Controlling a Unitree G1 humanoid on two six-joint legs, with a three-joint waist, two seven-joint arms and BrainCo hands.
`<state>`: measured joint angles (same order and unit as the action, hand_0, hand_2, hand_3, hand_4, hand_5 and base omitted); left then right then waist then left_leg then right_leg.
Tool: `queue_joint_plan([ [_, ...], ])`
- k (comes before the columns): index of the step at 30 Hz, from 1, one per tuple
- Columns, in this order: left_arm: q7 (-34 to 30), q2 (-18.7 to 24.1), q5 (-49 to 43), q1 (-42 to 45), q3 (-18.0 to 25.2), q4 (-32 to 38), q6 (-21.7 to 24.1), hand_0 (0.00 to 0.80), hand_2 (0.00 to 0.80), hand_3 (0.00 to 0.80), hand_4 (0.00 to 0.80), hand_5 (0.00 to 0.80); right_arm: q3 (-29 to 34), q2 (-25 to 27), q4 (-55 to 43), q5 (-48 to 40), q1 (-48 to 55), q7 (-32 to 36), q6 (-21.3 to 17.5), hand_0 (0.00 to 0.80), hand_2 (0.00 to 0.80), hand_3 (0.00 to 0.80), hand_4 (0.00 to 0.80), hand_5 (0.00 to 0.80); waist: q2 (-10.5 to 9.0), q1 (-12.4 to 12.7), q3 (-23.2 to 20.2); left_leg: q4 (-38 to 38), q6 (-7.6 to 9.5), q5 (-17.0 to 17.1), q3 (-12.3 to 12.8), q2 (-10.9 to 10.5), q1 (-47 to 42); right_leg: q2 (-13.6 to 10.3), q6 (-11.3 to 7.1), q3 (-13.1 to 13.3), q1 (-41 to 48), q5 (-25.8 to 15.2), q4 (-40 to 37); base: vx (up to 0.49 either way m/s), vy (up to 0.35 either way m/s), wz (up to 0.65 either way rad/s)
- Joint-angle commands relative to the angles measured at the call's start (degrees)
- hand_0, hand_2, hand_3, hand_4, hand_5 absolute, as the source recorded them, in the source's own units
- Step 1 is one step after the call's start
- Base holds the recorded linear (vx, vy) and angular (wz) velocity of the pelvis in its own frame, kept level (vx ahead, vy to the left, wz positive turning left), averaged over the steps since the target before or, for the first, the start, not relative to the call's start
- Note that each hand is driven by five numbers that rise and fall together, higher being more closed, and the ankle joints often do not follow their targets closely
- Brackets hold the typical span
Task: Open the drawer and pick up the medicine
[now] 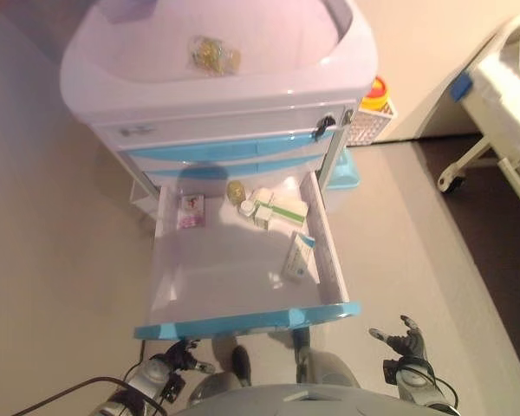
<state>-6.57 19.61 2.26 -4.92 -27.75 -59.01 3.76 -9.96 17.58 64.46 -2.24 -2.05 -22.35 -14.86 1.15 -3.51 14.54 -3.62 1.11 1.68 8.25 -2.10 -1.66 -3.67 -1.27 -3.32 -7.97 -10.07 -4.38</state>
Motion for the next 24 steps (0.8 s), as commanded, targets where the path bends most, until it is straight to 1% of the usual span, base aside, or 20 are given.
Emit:
queue_joint_plan([
  [1, 1.5, 0.3, 0.7, -6.3, 0.0, 4.1, 1.4, 0.0, 0.0, 0.0, 0.0, 0.0, -3.6, 4.4, -1.6, 3.5, -6.5, 1.1, 0.2, 0.0, 0.0, 0.0, 0.0, 0.0, 2.29, -0.8, 8.2, 5.4, 1.15, -2.7, -3.2, -0.1, 8.0, 0.7, -1.61, -0.7, -1.1, 10.8, 12.1, -0.154, 0.064, 0.03],
  [3, 2.1, 1.2, 1.1, -7.9, -0.5, 7.7, 0.7, 0.0, 0.0, 0.0, 0.0, 0.0, -5.2, 5.2, -1.9, 4.3, -7.8, 1.6, 0.8, 0.0, 0.0, 0.0, 0.0, 0.0, 2.56, -0.8, 10.1, 7.4, 1.1, -2.7, -3.2, -0.2, 10.0, 0.7, -1.13, -1.0, -2.7, 11.2, 13.7, -0.122, 0.063, 0.07],
  [6, 3.0, 3.8, 2.2, -10.8, -0.9, 13.3, -0.9, 0.0, 0.0, 0.0, 0.0, 0.0, -7.5, 6.7, -3.5, 4.4, -9.4, 1.8, 1.1, 0.0, 0.0, 0.0, 0.0, 0.0, 2.86, -0.6, 12.9, 11.3, 1.2, -3.0, -3.2, -0.5, 13.7, 0.4, -0.43, -1.4, -6.3, 11.8, 17.2, -0.091, 0.064, 0.07],
  [8, 3.6, 6.4, 2.6, -13.2, -1.1, 16.8, -2.1, 0.0, 0.0, 0.0, 0.0, 0.0, -8.5, 7.5, -5.1, 4.1, -10.2, 2.1, 1.2, 0.0, 0.0, 0.0, 0.0, 0.0, 2.82, -0.6, 14.4, 13.8, 1.44, -3.5, -3.2, -0.8, 16.0, 0.2, -0.12, -1.4, -8.7, 12.2, 19.7, -0.053, 0.051, 0.08],
  [10, 3.4, 8.8, 3.2, -15.5, -0.7, 20.3, -3.9, 0.0, 0.0, 0.0, 0.0, 0.0, -9.2, 8.1, -6.9, 4.0, -10.3, 2.6, 1.4, 0.0, 0.0, 0.0, 0.0, 0.0, 2.69, -0.6, 15.2, 15.7, 1.69, -3.9, -3.3, -1.1, 17.6, 0.1, 0.03, -1.1, -10.5, 12.5, 21.4, -0.001, 0.043, 0.05],
  [14, 2.3, 13.5, 5.5, -21.0, 1.0, 24.4, -6.5, 0.0, 0.0, 0.0, 0.0, 0.0, -10.3, 9.0, -9.9, 3.1, -10.1, 3.7, 2.3, 0.0, 0.0, 0.0, 0.0, 0.0, 2.28, -1.1, 15.3, 18.3, 2.11, -4.8, -2.8, -1.5, 20.7, 0.0, 0.06, -0.1, -14.0, 12.8, 23.6, 0.036, 0.052, 0.03],
  [15, 2.1, 14.4, 6.1, -22.2, 1.3, 24.6, -6.7, 0.0, 0.0, 0.0, 0.0, 0.0, -10.4, 9.1, -10.3, 3.4, -10.1, 4.0, 2.4, 0.0, 0.0, 0.0, 0.0, 0.0, 2.24, -1.3, 15.3, 18.6, 2.17, -4.9, -2.7, -1.5, 21.0, 0.0, 0.06, 0.2, -14.4, 12.8, 23.8, 0.059, 0.071, -0.02],
  [19, 0.9, 18.7, 8.8, -31.7, 2.6, 23.7, -10.2, 0.0, 0.0, 0.0, 0.0, 0.0, -11.5, 9.8, -12.3, 3.5, -9.6, 5.1, 3.0, 0.0, 0.0, 0.0, 0.0, 0.0, 1.64, -3.1, 15.3, 20.9, 2.79, -6.0, -1.0, -1.4, 22.9, 0.1, -0.12, 2.0, -16.9, 12.2, 24.5, 0.074, 0.083, 0.0],
  [20, 1.1, 18.9, 9.1, -32.3, 2.7, 23.5, -10.2, 0.0, 0.0, 0.0, 0.0, 0.0, -11.6, 9.8, -12.4, 3.6, -9.5, 5.2, 3.0, 0.0, 0.0, 0.0, 0.0, 0.0, 1.58, -3.3, 15.3, 21.1, 2.82, -6.2, -0.8, -1.4, 23.1, 0.1, -0.14, 2.1, -17.1, 12.1, 24.5, 0.075, 0.092, -0.02],
  [23, 0.9, 21.6, 10.0, -40.9, 3.2, 17.9, -12.7, 0.0, 0.0, 0.0, 0.0, 0.0, -12.2, 10.5, -12.5, 4.8, -8.9, 6.1, 2.5, 0.0, 0.0, 0.0, 0.0, 0.0, 1.04, -5.1, 15.3, 23.4, 3.14, -7.5, 0.8, -1.2, 24.1, 0.0, -0.53, 3.7, -18.6, 11.7, 25.0, 0.089, 0.104, -0.12],
  [24, 1.0, 22.0, 9.7, -42.0, 3.2, 17.0, -12.8, 0.0, 0.0, 0.0, 0.0, 0.0, -12.3, 10.7, -12.6, 4.8, -8.9, 6.1, 2.5, 0.0, 0.0, 0.0, 0.0, 0.0, 0.96, -5.4, 15.3, 23.6, 3.19, -7.7, 1.0, -1.2, 24.2, 0.0, -0.6, 3.9, -18.8, 11.6, 25.1, 0.082, 0.104, -0.18],
])
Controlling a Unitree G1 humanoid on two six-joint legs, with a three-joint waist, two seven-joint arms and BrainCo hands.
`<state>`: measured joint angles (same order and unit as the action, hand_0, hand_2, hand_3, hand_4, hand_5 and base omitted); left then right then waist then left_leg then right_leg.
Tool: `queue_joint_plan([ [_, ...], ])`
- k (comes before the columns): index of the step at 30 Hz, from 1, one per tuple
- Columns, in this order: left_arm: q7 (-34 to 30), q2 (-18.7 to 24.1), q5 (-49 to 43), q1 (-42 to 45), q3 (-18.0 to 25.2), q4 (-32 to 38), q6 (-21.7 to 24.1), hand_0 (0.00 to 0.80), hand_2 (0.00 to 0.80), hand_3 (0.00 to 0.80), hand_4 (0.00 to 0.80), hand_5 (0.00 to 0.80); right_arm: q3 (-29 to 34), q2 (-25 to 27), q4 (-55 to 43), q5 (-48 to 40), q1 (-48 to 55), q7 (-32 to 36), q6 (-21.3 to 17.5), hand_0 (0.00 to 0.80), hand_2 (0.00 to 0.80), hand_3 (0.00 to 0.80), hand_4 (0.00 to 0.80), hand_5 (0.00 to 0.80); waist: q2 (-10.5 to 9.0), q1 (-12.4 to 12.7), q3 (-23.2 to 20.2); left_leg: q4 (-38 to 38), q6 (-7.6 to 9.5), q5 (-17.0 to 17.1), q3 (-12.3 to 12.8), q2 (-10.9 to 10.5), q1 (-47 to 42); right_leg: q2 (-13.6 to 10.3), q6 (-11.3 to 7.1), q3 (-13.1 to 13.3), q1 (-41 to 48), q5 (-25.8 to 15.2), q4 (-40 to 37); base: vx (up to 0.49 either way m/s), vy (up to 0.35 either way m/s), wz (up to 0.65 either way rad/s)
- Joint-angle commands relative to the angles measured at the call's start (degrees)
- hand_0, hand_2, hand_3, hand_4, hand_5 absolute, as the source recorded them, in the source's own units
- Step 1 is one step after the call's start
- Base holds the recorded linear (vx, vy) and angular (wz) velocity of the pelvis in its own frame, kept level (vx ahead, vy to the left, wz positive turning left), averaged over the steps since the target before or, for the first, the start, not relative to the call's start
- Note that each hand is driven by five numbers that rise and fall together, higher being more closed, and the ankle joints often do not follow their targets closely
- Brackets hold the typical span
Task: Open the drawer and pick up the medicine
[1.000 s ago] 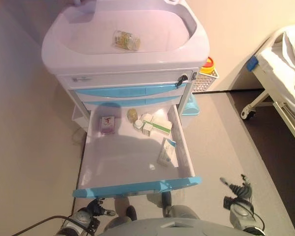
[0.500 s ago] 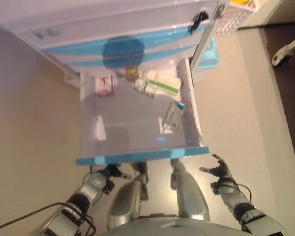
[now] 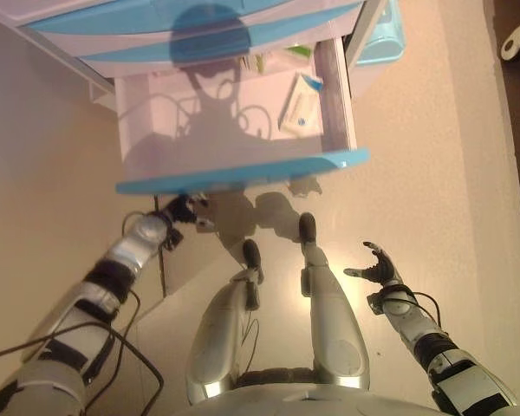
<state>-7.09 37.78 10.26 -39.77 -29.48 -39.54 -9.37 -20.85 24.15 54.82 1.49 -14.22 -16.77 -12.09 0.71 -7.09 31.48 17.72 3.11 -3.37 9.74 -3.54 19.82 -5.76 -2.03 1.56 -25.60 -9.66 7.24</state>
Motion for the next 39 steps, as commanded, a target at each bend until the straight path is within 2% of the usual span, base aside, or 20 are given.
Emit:
queue_joint_plan([
  [1, 1.9, 5.2, 2.8, -10.7, 4.8, -5.6, -0.3, 0.0, 0.0, 0.0, 0.0, 0.0, -1.8, 4.4, -2.8, 1.1, 3.3, 0.7, -0.6, 0.0, 0.0, 0.0, 0.0, 0.0, 1.13, -2.6, -1.7, 3.1, 1.29, -3.1, 0.0, 0.4, 3.1, 2.2, 0.07, -0.2, -1.6, 11.0, 13.4, 0.065, 0.087, -0.19],
  [5, 6.2, 8.1, 4.7, -19.9, 4.7, -15.4, 1.1, 0.0, 0.0, 0.0, 0.0, 0.0, -3.3, 4.6, -3.4, 0.9, 3.6, 0.4, -0.6, 0.0, 0.0, 0.0, 0.0, 0.0, 0.3, -4.8, -1.7, 3.9, 1.43, -4.1, 1.4, 0.7, 3.3, 2.7, -0.26, 2.0, -2.5, 10.5, 13.1, 0.062, 0.088, -0.17],
  [9, 17.7, 8.8, 6.5, -26.5, 6.7, -21.8, 4.5, 0.0, 0.0, 0.0, 0.0, 0.0, -4.5, 3.9, -2.4, 0.6, 3.1, -0.5, -1.4, 0.0, 0.0, 0.0, 0.0, 0.0, -0.47, -6.1, -1.7, 3.7, 1.5, -5.0, 2.6, 0.9, 2.7, 2.9, -0.7, 3.7, -2.4, 9.9, 11.9, 0.041, 0.057, -0.28],
  [13, 26.8, 8.3, 7.0, -30.4, 7.8, -25.2, 8.1, 0.0, 0.0, 0.0, 0.0, 0.0, -6.5, 2.9, -1.4, 0.0, 2.3, -1.1, -2.4, 0.0, 0.0, 0.0, 0.0, 0.0, -1.54, -6.6, -1.7, 3.4, 1.45, -5.6, 3.5, 1.1, 1.7, 3.2, -1.17, 4.9, -1.8, 9.3, 10.7, 0.014, 0.024, -0.22],
  [16, 28.4, 6.9, 6.4, -30.2, 7.9, -25.0, 8.4, 0.0, 0.0, 0.0, 0.0, 0.0, -7.4, 2.2, -1.8, -0.2, 2.0, -1.1, -2.3, 0.0, 0.0, 0.0, 0.0, 0.0, -2.15, -6.6, -1.7, 2.8, 1.42, -5.8, 3.9, 1.3, 1.0, 3.5, -1.55, 5.2, -1.2, 8.8, 9.8, -0.003, -0.005, -0.1],
  [22, 23.1, 3.0, 8.3, -22.7, 9.5, -23.6, 9.8, 0.0, 0.0, 0.0, 0.0, 0.0, -7.1, 0.5, -2.4, 0.6, 1.7, -0.6, -1.8, 0.0, 0.0, 0.0, 0.0, 0.0, -2.66, -6.0, -1.7, -0.3, 1.38, -5.8, 3.7, 1.1, -2.7, 3.4, -2.63, 5.4, 1.9, 7.3, 6.6, -0.001, -0.009, -0.01],
  [27, 17.4, -2.4, 12.4, -7.4, 13.0, -20.1, 15.6, 0.0, 0.0, 0.0, 0.0, 0.0, -5.3, -1.0, -3.2, 2.0, 3.1, 0.0, -2.1, 0.0, 0.0, 0.0, 0.0, 0.0, -2.26, -4.0, -3.3, -4.0, 0.98, -4.8, 2.7, 0.7, -6.3, 2.5, -3.0, 4.1, 5.7, 6.9, 3.8, 0.001, -0.057, -0.07],
  [33, 10.6, -13.4, 19.8, 12.9, 18.1, -11.7, 27.4, 0.0, 0.0, 0.0, 0.0, 0.0, -1.2, -3.6, -1.9, -1.1, 7.4, 6.6, -5.2, 0.0, 0.0, 0.0, 0.0, 0.0, -1.7, -0.3, -7.9, -10.0, -0.05, -2.7, -0.6, -0.1, -12.5, 1.9, -2.61, 0.4, 13.8, 8.5, 0.7, 0.058, -0.125, 0.0],
  [37, 8.4, -18.0, 20.4, 22.2, 19.6, -11.3, 31.0, 0.0, 0.0, 0.0, 0.0, 0.0, 1.6, -5.0, 0.2, -5.4, 9.8, 13.1, -5.3, 0.0, 0.0, 0.0, 0.0, 0.0, -1.55, 2.0, -12.0, -13.2, -1.15, -1.0, -2.9, 0.3, -15.7, 2.5, -1.74, -2.5, 18.5, 9.1, -1.8, 0.055, -0.158, 0.25],
  [39, 8.8, -19.0, 21.1, 24.6, 20.6, -11.7, 30.1, 0.0, 0.0, 0.0, 0.0, 0.0, 2.8, -5.5, 1.2, -7.5, 10.5, 15.6, -5.0, 0.0, 0.0, 0.0, 0.0, 0.0, -1.42, 2.6, -13.3, -14.3, -1.54, -0.6, -3.5, 0.6, -16.9, 2.7, -1.45, -3.3, 19.9, 9.3, -2.6, 0.048, -0.11, 0.31],
])
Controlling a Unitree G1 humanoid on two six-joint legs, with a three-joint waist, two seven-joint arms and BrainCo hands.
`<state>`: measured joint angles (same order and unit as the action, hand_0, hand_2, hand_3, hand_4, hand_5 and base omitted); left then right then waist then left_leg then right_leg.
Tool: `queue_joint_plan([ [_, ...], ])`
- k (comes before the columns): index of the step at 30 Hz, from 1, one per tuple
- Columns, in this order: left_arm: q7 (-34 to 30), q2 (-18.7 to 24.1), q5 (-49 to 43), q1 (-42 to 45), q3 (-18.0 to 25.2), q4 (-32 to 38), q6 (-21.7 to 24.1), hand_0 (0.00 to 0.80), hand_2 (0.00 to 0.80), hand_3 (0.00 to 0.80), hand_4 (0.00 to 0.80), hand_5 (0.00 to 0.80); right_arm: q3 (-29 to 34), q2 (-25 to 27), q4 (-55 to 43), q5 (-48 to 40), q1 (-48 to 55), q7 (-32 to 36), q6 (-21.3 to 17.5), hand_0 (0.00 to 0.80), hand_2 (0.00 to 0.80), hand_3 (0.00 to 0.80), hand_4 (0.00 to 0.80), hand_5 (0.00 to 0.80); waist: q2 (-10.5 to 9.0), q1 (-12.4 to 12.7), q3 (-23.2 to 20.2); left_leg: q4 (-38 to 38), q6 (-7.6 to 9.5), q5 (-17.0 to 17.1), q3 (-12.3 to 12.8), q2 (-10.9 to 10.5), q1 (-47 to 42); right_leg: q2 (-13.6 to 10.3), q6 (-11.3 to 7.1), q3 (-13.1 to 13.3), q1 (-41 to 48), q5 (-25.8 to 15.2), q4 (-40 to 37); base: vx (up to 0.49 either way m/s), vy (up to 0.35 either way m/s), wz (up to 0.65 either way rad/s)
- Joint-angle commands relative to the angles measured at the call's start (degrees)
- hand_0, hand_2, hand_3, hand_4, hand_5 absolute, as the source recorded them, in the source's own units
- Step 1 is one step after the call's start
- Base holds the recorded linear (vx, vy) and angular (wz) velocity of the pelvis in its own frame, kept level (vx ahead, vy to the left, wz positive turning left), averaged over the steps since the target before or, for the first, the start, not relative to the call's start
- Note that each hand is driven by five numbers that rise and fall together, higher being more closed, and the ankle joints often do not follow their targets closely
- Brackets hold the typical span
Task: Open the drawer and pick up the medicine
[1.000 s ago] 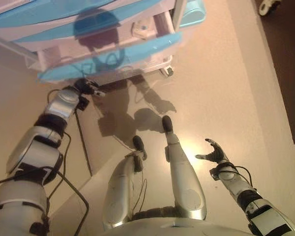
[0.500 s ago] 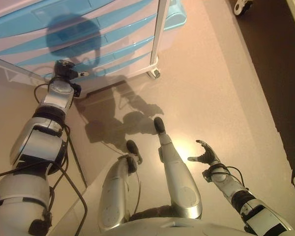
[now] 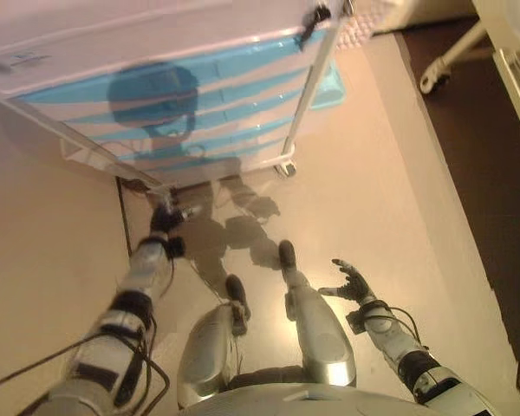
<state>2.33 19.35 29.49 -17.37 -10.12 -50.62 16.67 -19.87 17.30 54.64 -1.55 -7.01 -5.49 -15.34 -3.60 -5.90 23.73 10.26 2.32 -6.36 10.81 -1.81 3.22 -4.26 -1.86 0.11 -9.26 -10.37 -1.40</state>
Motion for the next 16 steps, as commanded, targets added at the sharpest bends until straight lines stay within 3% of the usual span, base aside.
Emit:
queue_joint_plan([
  [1, -1.1, -1.8, 1.3, 4.8, 2.5, -2.1, 4.4, 0.0, 0.0, 0.0, 0.0, 0.0, 3.1, 0.8, 3.2, -5.9, 3.8, 6.5, -1.8, 0.0, 0.0, 0.0, 0.0, 0.0, 2.92, 2.2, -7.1, -7.6, -1.05, 2.7, -5.4, -1.0, -1.4, 1.5, -1.3, -2.8, 5.1, 10.1, 5.2, 0.068, -0.113, 0.38],
  [6, -2.6, -3.6, -5.9, 11.3, 4.1, -9.6, 1.3, 0.0, 0.0, 0.0, 0.0, 0.0, 6.5, -1.1, 8.7, -10.3, 5.1, 13.1, 0.8, 0.0, 0.0, 0.0, 0.0, 0.0, 2.8, 4.5, -11.9, -9.6, -1.87, 3.5, -7.4, -0.7, -4.2, 2.4, -0.4, -5.4, 9.3, 10.5, 2.7, 0.067, -0.089, 0.28],
  [16, -9.1, -5.4, -11.8, 15.9, 1.3, -20.2, -0.5, 0.0, 0.0, 0.0, 0.0, 0.0, 8.3, -2.9, 14.8, -5.6, 4.3, 12.6, 1.5, 0.0, 0.0, 0.0, 0.0, 0.0, 2.95, 6.7, -16.2, -14.7, -3.11, 5.6, -9.5, 0.2, -7.6, 3.3, -0.53, -8.8, 14.1, 11.3, -0.2, 0.006, -0.032, 0.2],
])
